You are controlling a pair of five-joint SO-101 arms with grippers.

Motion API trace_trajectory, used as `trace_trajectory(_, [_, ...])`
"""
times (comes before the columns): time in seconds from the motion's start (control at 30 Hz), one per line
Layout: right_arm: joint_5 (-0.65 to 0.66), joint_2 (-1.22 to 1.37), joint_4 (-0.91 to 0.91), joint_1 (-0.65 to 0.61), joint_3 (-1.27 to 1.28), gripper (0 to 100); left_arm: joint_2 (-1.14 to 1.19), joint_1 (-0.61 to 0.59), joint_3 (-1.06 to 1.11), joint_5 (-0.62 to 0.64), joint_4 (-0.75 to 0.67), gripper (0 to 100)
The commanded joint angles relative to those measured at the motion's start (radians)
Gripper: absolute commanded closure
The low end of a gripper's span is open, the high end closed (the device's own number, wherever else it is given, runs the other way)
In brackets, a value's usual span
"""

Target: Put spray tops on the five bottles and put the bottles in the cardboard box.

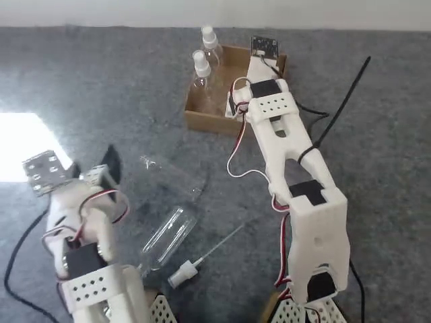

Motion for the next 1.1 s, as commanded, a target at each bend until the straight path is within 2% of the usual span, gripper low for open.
trace_trajectory(0.0, [-0.005,-0.163,0.051,-0.002,-0.021,71.7,-0.015,-0.084,-0.054,-0.009,0.078,74])
trace_trajectory(0.23, [-0.005,-0.211,0.111,-0.005,-0.02,71.9,-0.015,-0.098,-0.104,-0.002,0.1,74])
trace_trajectory(0.33, [-0.005,-0.24,0.14,-0.004,-0.02,79.3,-0.015,-0.098,-0.157,-0.002,0.101,76])
trace_trajectory(0.4, [0.018,-0.266,0.154,-0.004,-0.02,85.9,-0.015,-0.092,-0.191,-0.002,0.101,81])
trace_trajectory(0.6, [0.13,-0.349,0.223,-0.01,-0.02,97.2,-0.015,0.054,-0.219,-0.026,0.101,98])
trace_trajectory(0.9, [0.14,-0.456,0.36,-0.004,-0.02,99.1,-0.015,0.229,-0.213,-0.044,0.178,99])
trace_trajectory(1.07, [0.176,-0.533,0.406,-0.004,-0.018,99.1,-0.034,0.258,-0.182,-0.044,0.18,99])
